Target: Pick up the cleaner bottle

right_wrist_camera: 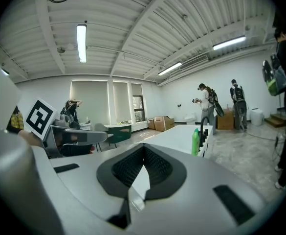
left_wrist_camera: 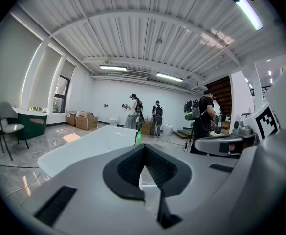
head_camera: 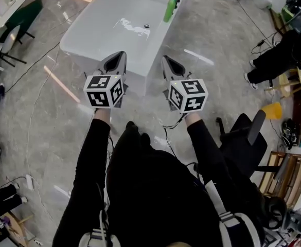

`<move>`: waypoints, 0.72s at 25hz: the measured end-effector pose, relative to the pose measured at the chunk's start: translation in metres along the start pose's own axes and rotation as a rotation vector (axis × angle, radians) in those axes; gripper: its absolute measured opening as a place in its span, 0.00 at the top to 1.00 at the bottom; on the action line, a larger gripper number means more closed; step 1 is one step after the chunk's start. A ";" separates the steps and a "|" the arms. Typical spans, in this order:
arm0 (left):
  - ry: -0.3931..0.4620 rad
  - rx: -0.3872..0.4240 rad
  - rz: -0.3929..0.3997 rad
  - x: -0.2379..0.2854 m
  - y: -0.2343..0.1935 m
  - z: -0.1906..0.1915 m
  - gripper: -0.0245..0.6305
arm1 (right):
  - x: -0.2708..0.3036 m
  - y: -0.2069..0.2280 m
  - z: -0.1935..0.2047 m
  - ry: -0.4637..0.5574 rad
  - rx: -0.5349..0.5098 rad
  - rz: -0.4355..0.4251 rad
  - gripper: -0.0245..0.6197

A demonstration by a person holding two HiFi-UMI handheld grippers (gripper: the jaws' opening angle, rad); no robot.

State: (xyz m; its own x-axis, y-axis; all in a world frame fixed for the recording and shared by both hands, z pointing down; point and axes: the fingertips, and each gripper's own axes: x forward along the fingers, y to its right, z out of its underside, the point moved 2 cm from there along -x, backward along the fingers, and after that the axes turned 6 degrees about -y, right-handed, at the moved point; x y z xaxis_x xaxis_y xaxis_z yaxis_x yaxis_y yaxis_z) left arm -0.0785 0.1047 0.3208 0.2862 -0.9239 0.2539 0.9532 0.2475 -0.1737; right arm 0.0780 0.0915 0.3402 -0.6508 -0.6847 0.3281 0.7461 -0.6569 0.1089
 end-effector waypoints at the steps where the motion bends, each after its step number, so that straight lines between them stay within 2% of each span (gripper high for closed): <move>1: -0.001 0.000 0.002 0.004 0.000 -0.002 0.95 | 0.002 0.003 -0.002 0.002 0.000 0.004 0.96; 11: -0.012 -0.014 0.033 0.058 -0.016 -0.009 0.95 | 0.038 0.032 -0.009 -0.016 0.000 0.038 0.96; 18: -0.036 -0.003 0.070 0.114 -0.049 -0.020 0.95 | 0.093 0.051 -0.018 -0.046 0.013 0.061 0.96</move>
State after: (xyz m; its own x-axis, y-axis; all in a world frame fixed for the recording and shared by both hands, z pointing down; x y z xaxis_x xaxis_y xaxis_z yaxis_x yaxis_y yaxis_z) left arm -0.0942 -0.0183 0.3391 0.3553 -0.8933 0.2754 0.9305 0.3100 -0.1950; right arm 0.0529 -0.0116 0.3594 -0.5971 -0.7080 0.3771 0.7861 -0.6102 0.0990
